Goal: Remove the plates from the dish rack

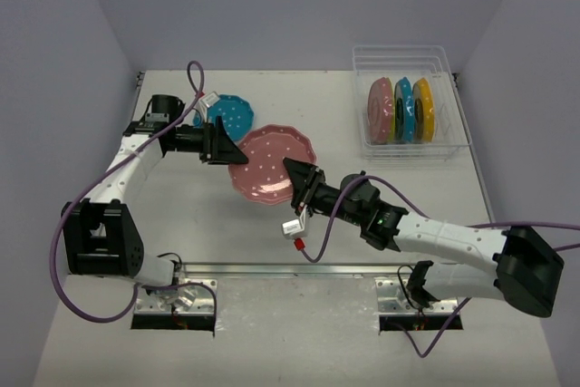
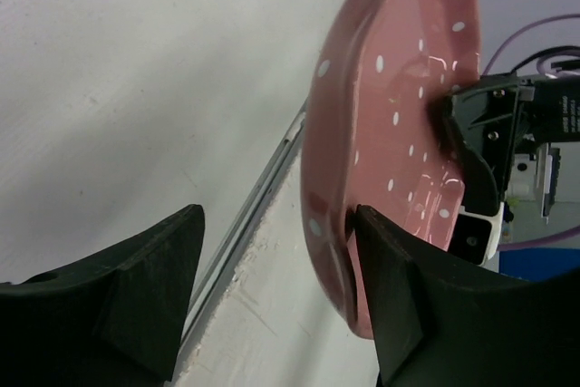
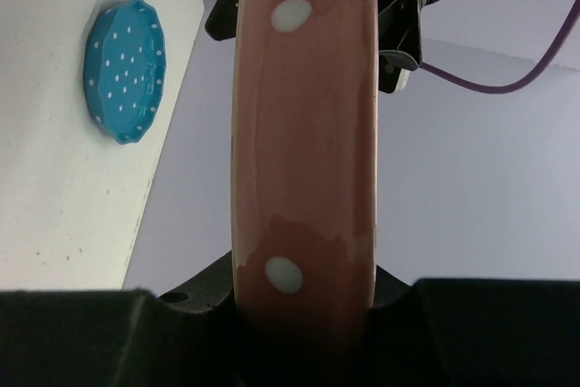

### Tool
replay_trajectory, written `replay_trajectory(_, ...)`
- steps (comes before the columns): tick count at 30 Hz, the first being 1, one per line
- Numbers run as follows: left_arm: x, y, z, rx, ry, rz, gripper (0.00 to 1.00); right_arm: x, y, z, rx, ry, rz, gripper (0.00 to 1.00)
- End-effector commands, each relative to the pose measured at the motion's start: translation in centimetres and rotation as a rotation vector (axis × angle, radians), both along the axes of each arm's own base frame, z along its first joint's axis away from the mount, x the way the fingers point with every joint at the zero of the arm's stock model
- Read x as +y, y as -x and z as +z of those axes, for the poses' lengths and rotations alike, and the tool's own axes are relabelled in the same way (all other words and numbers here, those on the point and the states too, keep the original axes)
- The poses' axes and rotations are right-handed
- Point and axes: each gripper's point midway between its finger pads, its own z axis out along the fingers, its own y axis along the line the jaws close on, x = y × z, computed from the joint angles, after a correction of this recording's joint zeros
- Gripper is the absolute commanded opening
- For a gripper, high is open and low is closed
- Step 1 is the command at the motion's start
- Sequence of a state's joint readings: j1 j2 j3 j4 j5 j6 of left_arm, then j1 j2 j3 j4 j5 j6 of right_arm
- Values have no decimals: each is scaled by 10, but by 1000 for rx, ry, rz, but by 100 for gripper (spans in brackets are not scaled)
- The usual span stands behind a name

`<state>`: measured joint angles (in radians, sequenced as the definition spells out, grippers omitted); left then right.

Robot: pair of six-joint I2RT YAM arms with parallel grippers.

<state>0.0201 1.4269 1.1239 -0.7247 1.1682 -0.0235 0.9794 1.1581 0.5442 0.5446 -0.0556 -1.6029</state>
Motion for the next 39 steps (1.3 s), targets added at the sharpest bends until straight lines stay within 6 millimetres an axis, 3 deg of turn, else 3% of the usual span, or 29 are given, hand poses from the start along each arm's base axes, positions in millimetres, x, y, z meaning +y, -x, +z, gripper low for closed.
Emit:
replay_trajectory(1, -10, 17, 20, -92, 118, -118, 62, 1, 10, 104, -249, -285, 25, 0)
replay_trajectory(3, -11, 22, 21, -89, 148, -138, 58, 3, 9, 104, -248, -292, 25, 0)
replay_trajectory(7, -12, 29, 16, -67, 172, -161, 38, 8, 4, 105, -240, -303, 20, 0)
replay_trajectory(13, -13, 31, 18, -55, 208, -176, 33, 15, 6, 108, -271, -324, 45, 0)
replay_trajectory(16, -14, 32, 20, -53, 228, -183, 21, 17, 5, 106, -276, -319, 47, 0)
replay_trajectory(18, -14, 33, 22, -53, 237, -187, 6, 18, 4, 103, -270, -316, 45, 1)
replay_trajectory(19, -14, 33, 23, -56, 241, -188, 0, 18, 3, 101, -267, -312, 42, 5)
replay_trajectory(21, -10, 29, 23, -55, 243, -170, 0, 16, 1, 98, -260, -308, 28, 26)
replay_trajectory(25, 9, 11, 20, -59, 229, -89, 0, 8, -6, 83, -196, -287, -23, 63)
replay_trajectory(31, 67, -41, 26, -78, 193, 114, 0, -12, -18, 48, -81, -225, -114, 93)
replay_trajectory(34, 95, -70, 25, -99, 166, 214, 0, -29, -23, 26, -11, -187, -173, 99)
replay_trajectory(38, 143, -127, 19, -103, 9, 463, 0, -54, -38, 8, 131, -182, -295, 99)
replay_trajectory(39, 147, -133, 13, -90, -2, 481, 0, -60, -43, 6, 173, -189, -330, 99)
